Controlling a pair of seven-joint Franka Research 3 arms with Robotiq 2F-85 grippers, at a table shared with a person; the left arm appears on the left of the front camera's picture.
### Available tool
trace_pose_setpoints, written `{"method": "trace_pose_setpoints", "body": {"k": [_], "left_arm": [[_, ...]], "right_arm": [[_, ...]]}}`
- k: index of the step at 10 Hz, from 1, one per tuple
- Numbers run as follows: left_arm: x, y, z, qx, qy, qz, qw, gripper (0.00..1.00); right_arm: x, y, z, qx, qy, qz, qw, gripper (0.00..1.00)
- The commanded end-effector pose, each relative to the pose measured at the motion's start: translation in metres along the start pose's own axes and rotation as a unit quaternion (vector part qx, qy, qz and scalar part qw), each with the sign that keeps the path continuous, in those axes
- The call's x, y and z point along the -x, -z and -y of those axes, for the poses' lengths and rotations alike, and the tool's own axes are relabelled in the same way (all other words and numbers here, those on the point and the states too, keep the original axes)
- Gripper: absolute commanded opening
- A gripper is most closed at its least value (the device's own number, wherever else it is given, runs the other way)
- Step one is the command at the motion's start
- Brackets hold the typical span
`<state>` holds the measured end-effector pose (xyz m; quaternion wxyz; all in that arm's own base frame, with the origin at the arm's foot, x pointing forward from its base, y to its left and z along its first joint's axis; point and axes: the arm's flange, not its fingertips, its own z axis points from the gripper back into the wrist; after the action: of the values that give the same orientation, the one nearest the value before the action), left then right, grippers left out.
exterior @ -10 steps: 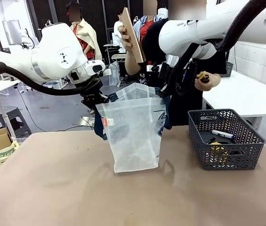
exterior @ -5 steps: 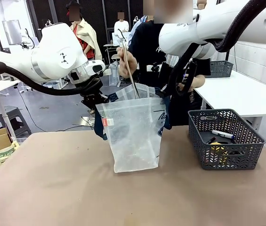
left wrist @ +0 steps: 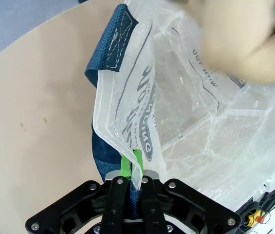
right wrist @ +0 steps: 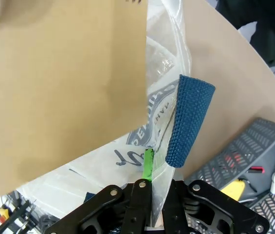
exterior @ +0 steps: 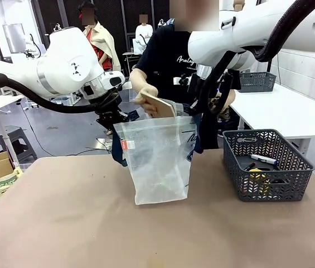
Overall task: Transfer purchased items from the store into the shopping bag.
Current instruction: Move the Reusable shopping bag to the right side of the table.
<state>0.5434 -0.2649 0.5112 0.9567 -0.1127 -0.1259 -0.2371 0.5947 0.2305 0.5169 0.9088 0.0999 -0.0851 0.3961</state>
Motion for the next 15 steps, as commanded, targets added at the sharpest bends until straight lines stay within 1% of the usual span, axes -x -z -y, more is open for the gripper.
{"method": "trace_pose_setpoints", "body": {"k": [1,15], "left_arm": [[0.0001,-0.0004,-0.0007,-0.001,0.000,0.000,1.000,0.00],[0.0001,-0.0004,-0.0007,-0.001,0.000,0.000,1.000,0.00]], "right_arm": [[0.0005,0.0000,0.0013,0.000,0.001,0.000,1.000,0.00],[0.0005,0.0000,0.0013,0.000,0.001,0.000,1.000,0.00]]}}
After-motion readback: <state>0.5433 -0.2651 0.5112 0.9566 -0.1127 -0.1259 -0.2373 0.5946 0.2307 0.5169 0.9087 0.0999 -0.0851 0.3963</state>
